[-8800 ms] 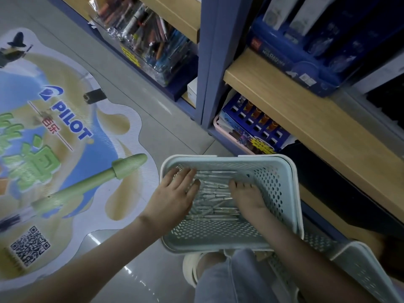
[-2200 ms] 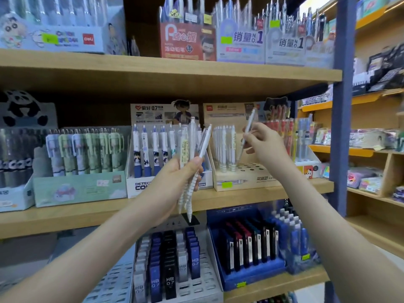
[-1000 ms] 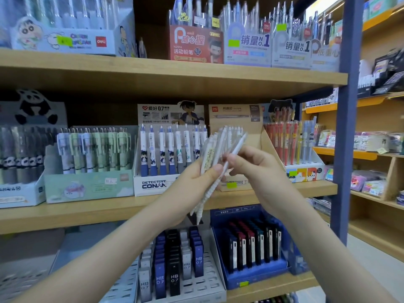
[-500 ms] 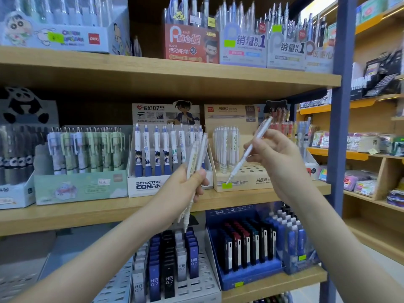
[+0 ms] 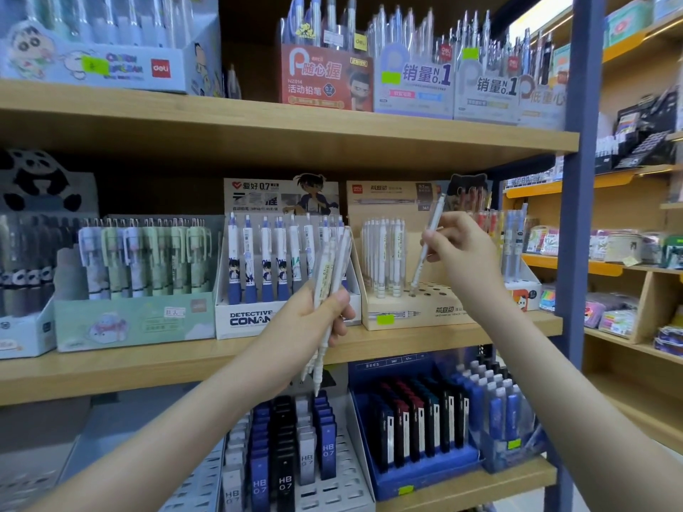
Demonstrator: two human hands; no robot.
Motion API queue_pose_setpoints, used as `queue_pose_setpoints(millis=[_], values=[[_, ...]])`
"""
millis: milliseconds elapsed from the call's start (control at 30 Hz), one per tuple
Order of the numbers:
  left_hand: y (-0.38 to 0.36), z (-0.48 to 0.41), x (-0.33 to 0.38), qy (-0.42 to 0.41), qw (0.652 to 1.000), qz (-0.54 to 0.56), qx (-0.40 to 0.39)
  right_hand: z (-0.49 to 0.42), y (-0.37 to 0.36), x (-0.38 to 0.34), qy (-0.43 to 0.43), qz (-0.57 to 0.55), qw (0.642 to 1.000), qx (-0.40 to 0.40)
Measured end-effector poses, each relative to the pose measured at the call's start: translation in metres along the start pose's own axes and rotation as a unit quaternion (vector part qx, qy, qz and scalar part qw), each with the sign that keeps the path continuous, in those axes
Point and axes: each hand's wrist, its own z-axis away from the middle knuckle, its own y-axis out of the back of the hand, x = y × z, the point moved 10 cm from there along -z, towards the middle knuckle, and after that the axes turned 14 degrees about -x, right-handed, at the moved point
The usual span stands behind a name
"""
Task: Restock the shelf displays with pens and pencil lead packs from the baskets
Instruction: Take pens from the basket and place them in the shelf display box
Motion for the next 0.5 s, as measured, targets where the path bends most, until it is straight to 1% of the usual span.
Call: queue_pose_setpoints(millis=[133,167,300,500], values=[[-0.002,0.0,-0.001,-0.006,1.0,0.011,-0.005,-0.005,0.006,-0.005,0.014,-0.027,0.999,0.03],[-0.002,-0.001,0.0,-0.006,1.0,0.008,-0.006,-0.007,0.004,-0.004,0.012,-0.02,1.0,0.018],[-0.001,-0.003,0.003,-0.014,1.0,0.001,-0.008,-0.009,-0.022,0.007,-0.02,0.054,0.995,-0.08],[-0.003,-0.006,0.005,-0.024,1.0,0.014,-0.015,-0.011,-0.027,0.011,-0.03,0.119,0.987,-0.1]])
